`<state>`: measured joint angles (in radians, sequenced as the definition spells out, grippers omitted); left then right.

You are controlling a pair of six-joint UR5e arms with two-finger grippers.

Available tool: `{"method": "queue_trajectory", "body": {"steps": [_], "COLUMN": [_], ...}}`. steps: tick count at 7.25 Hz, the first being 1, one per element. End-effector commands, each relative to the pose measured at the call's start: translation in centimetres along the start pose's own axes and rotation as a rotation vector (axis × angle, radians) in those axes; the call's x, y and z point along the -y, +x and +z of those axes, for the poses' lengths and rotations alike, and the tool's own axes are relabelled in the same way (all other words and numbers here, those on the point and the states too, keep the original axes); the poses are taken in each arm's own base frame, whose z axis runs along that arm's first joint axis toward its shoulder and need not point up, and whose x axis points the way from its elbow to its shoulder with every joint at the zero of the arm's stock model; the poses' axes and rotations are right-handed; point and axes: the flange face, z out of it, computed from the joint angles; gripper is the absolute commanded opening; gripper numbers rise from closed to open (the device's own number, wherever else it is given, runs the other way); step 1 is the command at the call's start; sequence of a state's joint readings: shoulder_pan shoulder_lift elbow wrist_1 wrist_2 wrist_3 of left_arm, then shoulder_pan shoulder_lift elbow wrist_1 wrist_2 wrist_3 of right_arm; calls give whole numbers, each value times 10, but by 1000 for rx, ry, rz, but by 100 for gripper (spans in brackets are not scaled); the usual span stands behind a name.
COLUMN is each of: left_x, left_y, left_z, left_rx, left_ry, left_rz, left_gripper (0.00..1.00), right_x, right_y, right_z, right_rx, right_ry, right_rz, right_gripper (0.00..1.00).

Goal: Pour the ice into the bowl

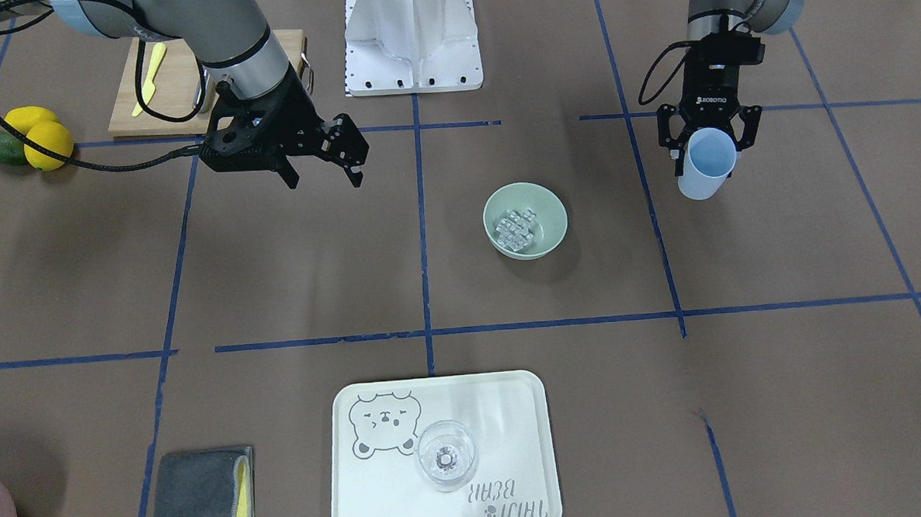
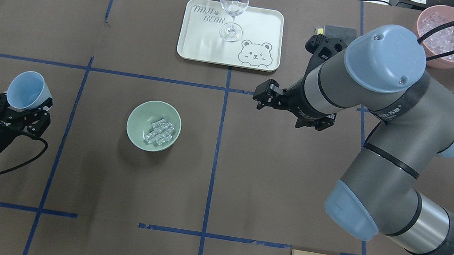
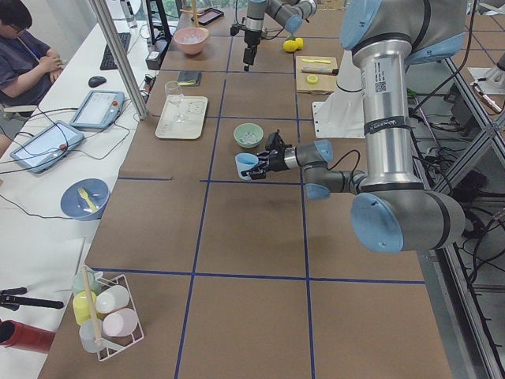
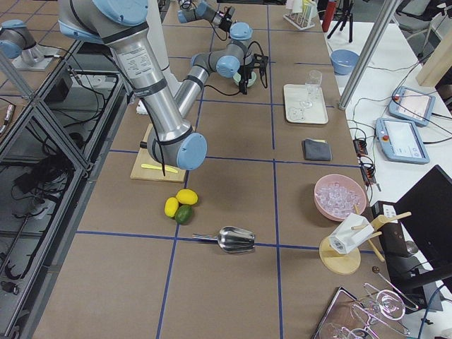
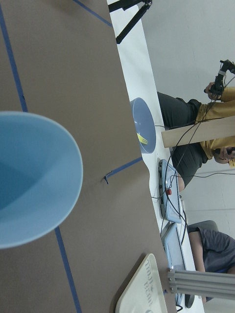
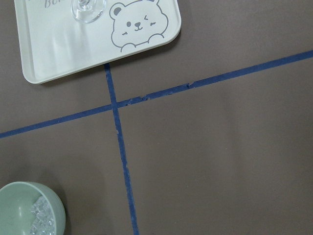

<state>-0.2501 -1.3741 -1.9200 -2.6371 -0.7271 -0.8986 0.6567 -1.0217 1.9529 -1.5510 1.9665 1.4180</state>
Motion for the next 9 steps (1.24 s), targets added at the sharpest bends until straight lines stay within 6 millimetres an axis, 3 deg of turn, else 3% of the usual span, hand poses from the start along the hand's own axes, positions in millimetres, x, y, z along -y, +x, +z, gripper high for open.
{"method": "queue_trajectory", "body": {"steps": [1,3,5,6,9], "left_x": [25,25,39,46,55], "left_y": [65,90,128,140,177], "left_z": [19,31,44,45,59], "left_rx": [-23,36,65,65,159], "left_ry": [9,-49,-76,-78,-149], "left_rz": [31,234,369,377,623], "left_gripper": [0,0,0,0,0], "right_x": [2,2,3,5,9], "right_y": [2,5,6,6,12], "right_z": [0,3,1,-1,-1], "right_rx": [-2,-10,-8,-6,-12], "right_ry": [2,2,2,5,3], "right_rz": [1,5,5,-3,-14], "right_gripper": [100,100,100,100,100]}}
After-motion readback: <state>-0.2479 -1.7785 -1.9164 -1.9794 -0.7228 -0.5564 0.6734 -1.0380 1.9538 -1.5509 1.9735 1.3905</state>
